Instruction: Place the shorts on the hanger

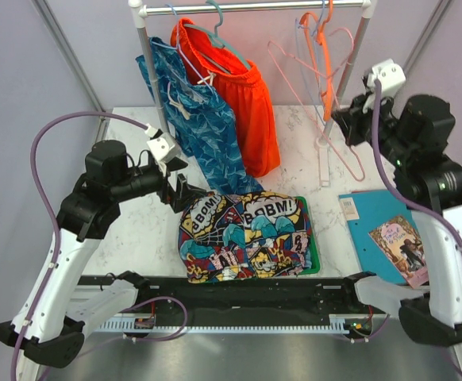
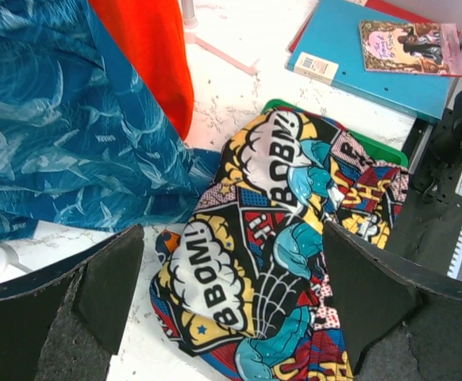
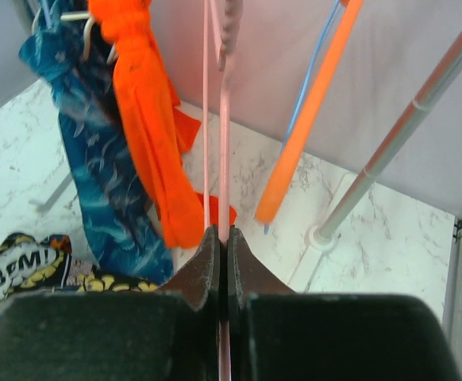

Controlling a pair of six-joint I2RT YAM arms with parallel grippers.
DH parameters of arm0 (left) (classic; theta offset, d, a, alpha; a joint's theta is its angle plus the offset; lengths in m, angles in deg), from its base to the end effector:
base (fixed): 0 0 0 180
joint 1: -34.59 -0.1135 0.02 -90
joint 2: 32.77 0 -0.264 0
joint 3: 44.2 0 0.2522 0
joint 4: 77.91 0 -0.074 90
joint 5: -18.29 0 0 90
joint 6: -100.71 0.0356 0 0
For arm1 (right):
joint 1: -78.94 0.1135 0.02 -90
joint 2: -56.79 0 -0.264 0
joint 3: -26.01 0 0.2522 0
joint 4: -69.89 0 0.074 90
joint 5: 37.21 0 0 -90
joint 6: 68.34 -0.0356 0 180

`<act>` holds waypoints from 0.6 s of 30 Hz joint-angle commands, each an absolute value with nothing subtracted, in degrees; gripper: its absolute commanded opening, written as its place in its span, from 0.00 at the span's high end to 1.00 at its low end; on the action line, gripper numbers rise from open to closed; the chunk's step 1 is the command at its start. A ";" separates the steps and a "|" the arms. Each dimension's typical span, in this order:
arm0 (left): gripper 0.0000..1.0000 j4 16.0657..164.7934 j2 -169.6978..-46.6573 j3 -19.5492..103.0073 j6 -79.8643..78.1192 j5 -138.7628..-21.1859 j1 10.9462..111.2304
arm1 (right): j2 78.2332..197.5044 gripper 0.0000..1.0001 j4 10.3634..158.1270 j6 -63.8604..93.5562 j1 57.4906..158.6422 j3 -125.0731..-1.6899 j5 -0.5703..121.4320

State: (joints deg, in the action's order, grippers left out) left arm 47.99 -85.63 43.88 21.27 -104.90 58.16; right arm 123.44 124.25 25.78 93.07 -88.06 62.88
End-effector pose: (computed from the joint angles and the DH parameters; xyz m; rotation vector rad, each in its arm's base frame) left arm 0.1433 -0.0838 0.4358 0.9262 1.6647 -0.7026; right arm 0.1869 0.0535 0.5284 -0.3991 1.6502 0.2796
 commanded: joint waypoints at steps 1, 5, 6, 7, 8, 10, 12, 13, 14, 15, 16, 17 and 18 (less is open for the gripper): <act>0.01 47.90 -83.66 41.72 22.13 -106.69 57.88 | 112.01 1.00 133.02 30.88 92.91 -80.66 66.58; 0.01 48.68 -80.51 37.34 22.92 -108.89 57.88 | 100.50 1.00 139.18 39.40 92.91 -75.91 74.23; 0.01 48.69 -79.80 36.63 23.45 -110.28 57.88 | 99.16 1.00 143.03 41.16 92.91 -75.73 75.02; 0.01 48.69 -79.18 35.75 23.89 -111.08 57.88 | 98.19 1.00 146.11 48.05 93.00 -75.90 78.68; 0.01 48.34 -78.57 33.91 25.46 -111.78 57.88 | 96.36 1.00 149.45 52.21 92.91 -76.16 80.54; 0.02 47.20 -76.63 31.88 29.06 -113.98 57.88 | 94.50 1.00 156.93 60.89 92.91 -75.38 84.06; 0.03 45.88 -75.32 28.90 33.55 -113.47 57.88 | 92.92 1.00 162.63 65.76 92.91 -73.97 86.79; 0.04 45.18 -75.05 27.41 35.21 -113.64 57.88 | 92.91 1.00 163.71 66.74 93.00 -73.45 87.67; 0.06 42.56 -74.96 26.61 40.19 -114.42 57.88 | 93.52 1.00 164.85 68.93 92.91 -73.09 90.29; 0.07 41.40 -74.61 25.73 42.85 -116.08 57.88 | 94.22 1.00 167.30 70.34 93.00 -73.00 91.62; 0.11 40.26 -74.17 23.63 45.49 -116.18 57.97 | 94.84 1.00 167.23 70.01 92.91 -72.65 92.77; 0.12 39.55 -73.73 22.31 50.12 -116.45 57.97 | 95.63 1.00 167.41 70.79 93.09 -71.87 94.35; 0.14 37.55 -73.03 20.82 52.69 -116.10 57.97 | 95.72 1.00 167.32 71.75 93.09 -71.25 94.97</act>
